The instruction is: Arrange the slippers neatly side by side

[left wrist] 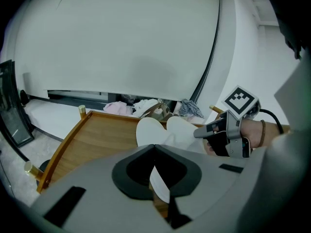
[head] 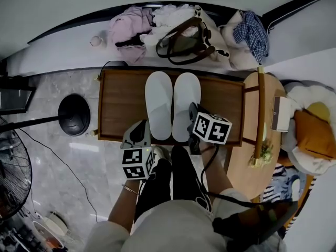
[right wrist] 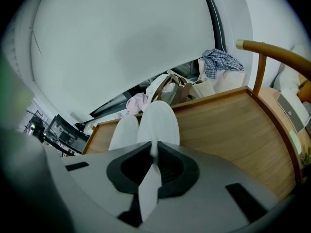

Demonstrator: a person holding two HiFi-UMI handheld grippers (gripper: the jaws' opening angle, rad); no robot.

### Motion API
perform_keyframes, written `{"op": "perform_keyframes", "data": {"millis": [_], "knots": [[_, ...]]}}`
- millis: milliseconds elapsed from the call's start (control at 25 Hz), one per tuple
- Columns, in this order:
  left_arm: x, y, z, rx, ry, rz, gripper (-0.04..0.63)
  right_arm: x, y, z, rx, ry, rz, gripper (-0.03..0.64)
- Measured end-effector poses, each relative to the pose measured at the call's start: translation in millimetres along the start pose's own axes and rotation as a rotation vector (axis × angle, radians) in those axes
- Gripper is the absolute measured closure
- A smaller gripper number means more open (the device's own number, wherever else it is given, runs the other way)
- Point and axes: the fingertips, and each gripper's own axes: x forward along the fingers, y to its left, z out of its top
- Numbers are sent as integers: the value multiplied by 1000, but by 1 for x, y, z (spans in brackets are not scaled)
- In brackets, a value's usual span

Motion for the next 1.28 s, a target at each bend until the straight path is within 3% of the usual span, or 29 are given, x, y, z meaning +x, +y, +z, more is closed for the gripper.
{"op": "perform_keyframes", "data": {"millis": [1280], "knots": [[20,-9,-7,-43,4,29,578,18,-16,-9,-40,25,-23,568]]}}
